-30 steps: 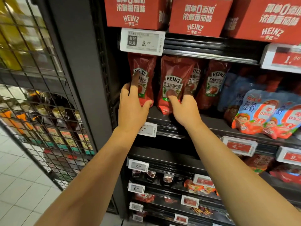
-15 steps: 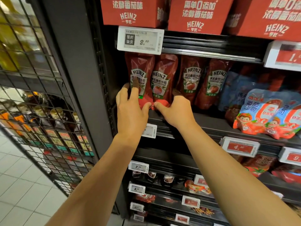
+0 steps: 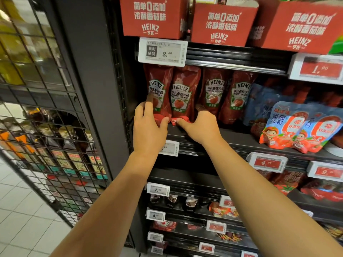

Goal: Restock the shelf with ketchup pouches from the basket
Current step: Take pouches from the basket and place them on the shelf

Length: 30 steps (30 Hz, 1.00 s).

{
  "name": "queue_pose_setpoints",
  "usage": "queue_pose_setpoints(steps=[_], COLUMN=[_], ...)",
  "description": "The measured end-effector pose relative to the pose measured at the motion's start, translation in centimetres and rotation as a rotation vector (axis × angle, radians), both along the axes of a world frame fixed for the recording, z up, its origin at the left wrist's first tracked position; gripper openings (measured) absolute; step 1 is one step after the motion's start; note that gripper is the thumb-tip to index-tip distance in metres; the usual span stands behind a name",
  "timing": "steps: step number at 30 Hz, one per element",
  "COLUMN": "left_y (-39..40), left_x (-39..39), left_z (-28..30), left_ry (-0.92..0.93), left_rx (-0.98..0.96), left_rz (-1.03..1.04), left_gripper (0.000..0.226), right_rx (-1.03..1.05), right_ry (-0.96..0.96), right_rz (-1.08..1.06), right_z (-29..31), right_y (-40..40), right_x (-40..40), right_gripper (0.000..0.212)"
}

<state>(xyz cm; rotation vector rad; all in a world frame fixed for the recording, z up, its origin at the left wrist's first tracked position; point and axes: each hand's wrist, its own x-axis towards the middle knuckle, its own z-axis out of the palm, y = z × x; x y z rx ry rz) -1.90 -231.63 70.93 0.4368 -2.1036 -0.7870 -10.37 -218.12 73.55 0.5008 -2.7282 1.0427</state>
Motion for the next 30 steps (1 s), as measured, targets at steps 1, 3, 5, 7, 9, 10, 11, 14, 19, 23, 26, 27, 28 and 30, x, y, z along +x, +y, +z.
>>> queue_pose_setpoints(steps=[1, 3, 5, 7, 9, 10, 11, 14, 19, 23, 26, 27, 28, 30], left_y=[-0.2, -0.5, -0.8, -1.0, -1.3, -1.5, -1.7, -2.7, -4.5, -5.7, -5.8, -5.6, -5.0, -3.7], left_x=[0.4, 1.3, 2.4, 3.7, 5.0, 5.7, 6.5, 8.4, 11.6, 13.7, 15.7, 16.5, 17.6, 19.8], left_z=[-0.2, -0.8, -1.7, -2.9, -4.4, -5.3, -6.2, -9.6, -17.3, -24.8, -29.5, -30.9, -32.3, -34.7], left_ry=[0.004, 0.005, 0.021, 0.062, 0.098, 0.124, 0.161, 0.221, -0.014, -0.511, -0.938, -1.073, -1.191, -1.317], left_rx=[-0.007, -0.023, -0.008, 0.042, 0.054, 0.038, 0.020, -0.036, 0.010, 0.074, 0.093, 0.097, 0.102, 0.159], left_rz=[-0.028, -0.092, -0.147, -0.196, -0.253, -0.282, -0.303, -0.352, -0.377, -0.331, -0.341, -0.357, -0.358, -0.347], left_gripper=[0.057, 0.061, 0.059, 0.052, 0.045, 0.042, 0.039, 0.029, 0.024, 0.023, 0.022, 0.023, 0.025, 0.025], right_rx=[-0.014, -0.054, -0.083, -0.081, -0.074, -0.089, -0.115, -0.205, -0.175, -0.020, 0.248, 0.279, 0.250, 0.242], right_ry=[-0.008, -0.017, 0.009, 0.079, 0.159, 0.201, 0.245, 0.386, 0.417, -0.117, -0.627, -0.759, -0.873, -1.029], right_rz=[-0.013, -0.034, -0.058, -0.100, -0.126, -0.123, -0.114, -0.102, -0.078, -0.219, -0.232, -0.212, -0.222, -0.254], right_z=[0.0, -0.1, -0.4, -0.8, -1.3, -1.7, -2.1, -4.3, -10.8, -18.6, -24.6, -26.5, -28.3, -32.0], right_y=[0.2, 0.9, 1.8, 2.8, 3.7, 4.2, 4.7, 6.5, 9.9, 14.3, 17.6, 18.5, 19.2, 20.6], right_x=[0.1, 0.3, 0.8, 1.6, 2.6, 3.4, 4.3, 7.1, 12.1, 14.9, 16.6, 17.2, 18.2, 20.0], right_gripper=[0.054, 0.053, 0.049, 0.042, 0.038, 0.033, 0.029, 0.026, 0.024, 0.023, 0.014, 0.012, 0.011, 0.013])
